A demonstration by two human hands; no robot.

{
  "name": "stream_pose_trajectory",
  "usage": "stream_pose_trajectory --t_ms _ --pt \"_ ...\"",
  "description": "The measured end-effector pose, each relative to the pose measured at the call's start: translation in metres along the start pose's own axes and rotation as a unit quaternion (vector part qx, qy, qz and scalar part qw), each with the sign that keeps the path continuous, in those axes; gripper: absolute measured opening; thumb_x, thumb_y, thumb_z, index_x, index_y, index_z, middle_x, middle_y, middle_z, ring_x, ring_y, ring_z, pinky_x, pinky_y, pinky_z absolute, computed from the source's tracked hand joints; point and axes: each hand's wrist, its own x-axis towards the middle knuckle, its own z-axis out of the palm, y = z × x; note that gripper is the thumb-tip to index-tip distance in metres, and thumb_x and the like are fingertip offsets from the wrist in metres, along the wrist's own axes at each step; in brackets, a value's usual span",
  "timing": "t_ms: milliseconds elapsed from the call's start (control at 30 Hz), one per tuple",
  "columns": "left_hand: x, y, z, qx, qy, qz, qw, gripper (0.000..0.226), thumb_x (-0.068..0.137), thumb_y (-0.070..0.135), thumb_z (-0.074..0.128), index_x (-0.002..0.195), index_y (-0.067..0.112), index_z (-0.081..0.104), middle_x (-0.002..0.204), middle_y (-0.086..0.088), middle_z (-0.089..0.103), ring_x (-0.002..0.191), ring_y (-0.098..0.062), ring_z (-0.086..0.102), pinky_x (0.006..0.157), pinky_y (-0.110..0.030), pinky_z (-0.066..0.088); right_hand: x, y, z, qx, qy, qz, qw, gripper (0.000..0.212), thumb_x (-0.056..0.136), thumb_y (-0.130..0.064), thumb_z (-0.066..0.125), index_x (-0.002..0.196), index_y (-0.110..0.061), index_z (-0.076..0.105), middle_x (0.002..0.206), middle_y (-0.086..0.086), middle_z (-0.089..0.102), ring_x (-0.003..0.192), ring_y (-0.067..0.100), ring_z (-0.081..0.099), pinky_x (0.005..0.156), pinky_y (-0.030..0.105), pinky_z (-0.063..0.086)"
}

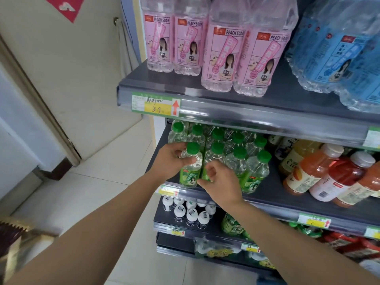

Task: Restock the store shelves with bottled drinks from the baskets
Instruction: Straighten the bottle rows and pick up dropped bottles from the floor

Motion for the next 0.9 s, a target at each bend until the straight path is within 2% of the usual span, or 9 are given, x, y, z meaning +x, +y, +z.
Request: stream_pose_trajectory --t_ms 167,300,433,567,767,833,900 --pt "0.015 -0.001 0.007 0.017 -0.001 -0.011 1.0 0.04 0.074 0.019 0.081 0.112 0.019 0.069 0.113 0.001 0.069 0.102 -0.015 0.06 0.093 -0.031 0.046 -0.004 0.022 -0.005 -0.073 -0.059 0.01 0.996 0.033 0.081 -0.03 0.075 0.109 -0.02 0.061 0.093 -0.011 0.057 0.08 0.008 0.058 0.066 0.021 0.049" --pt "0.023 0.0 0.014 0.025 0.004 -0.023 0.999 0.044 0.076 0.018 0.08 0.117 0.016 0.067 0.116 0.002 0.067 0.103 -0.013 0.058 0.089 -0.026 0.042 -0.004 0.032 -0.009 -0.091 -0.081 0.019 0.992 0.04 0.081 -0.032 0.075 0.116 -0.021 0.06 0.108 -0.006 0.062 0.09 0.008 0.057 0.075 0.021 0.048" --pt "0.027 -0.005 0.015 0.019 0.002 -0.009 1.0 0.038 0.073 0.016 0.082 0.109 0.02 0.071 0.12 -0.003 0.065 0.106 -0.022 0.062 0.095 -0.04 0.05 -0.003 0.038 -0.011 -0.09 -0.088 0.015 0.992 0.04 0.082 -0.03 0.074 0.118 -0.02 0.059 0.112 -0.005 0.062 0.098 0.011 0.058 0.079 0.024 0.049" --pt "0.031 -0.012 0.014 0.076 -0.003 0.023 0.997 0.031 0.076 0.021 0.08 0.105 0.022 0.07 0.116 -0.008 0.06 0.099 -0.022 0.061 0.087 -0.032 0.049 -0.003 0.041 -0.011 -0.091 -0.086 0.016 0.992 0.039 0.082 -0.029 0.074 0.117 -0.02 0.059 0.11 -0.005 0.062 0.098 0.011 0.058 0.08 0.024 0.05" --pt "0.026 -0.011 0.016 0.159 -0.001 0.051 0.986 0.044 0.079 0.025 0.076 0.12 0.014 0.063 0.116 -0.008 0.06 0.101 -0.017 0.057 0.09 -0.029 0.046 -0.006 0.038 -0.017 -0.103 -0.089 0.025 0.99 0.04 0.082 -0.032 0.074 0.118 -0.022 0.058 0.108 -0.007 0.061 0.094 0.011 0.058 0.078 0.025 0.05" --pt "0.02 -0.008 0.015 0.187 0.003 0.053 0.981 0.055 0.079 0.026 0.076 0.128 0.014 0.056 0.121 -0.009 0.058 0.107 -0.019 0.057 0.088 -0.025 0.044 -0.009 0.037 -0.022 -0.123 -0.092 0.034 0.988 0.039 0.083 -0.033 0.072 0.118 -0.023 0.058 0.103 -0.008 0.059 0.088 0.011 0.056 0.072 0.025 0.047" --pt "0.009 -0.003 0.015 0.231 0.005 0.035 0.972 0.064 0.08 0.025 0.075 0.136 0.014 0.047 0.129 -0.012 0.052 0.115 -0.025 0.054 0.089 -0.026 0.04 -0.014 0.037 -0.028 -0.143 -0.098 0.035 0.984 0.039 0.084 -0.034 0.071 0.119 -0.022 0.058 0.106 -0.006 0.061 0.091 0.014 0.059 0.068 0.026 0.044"
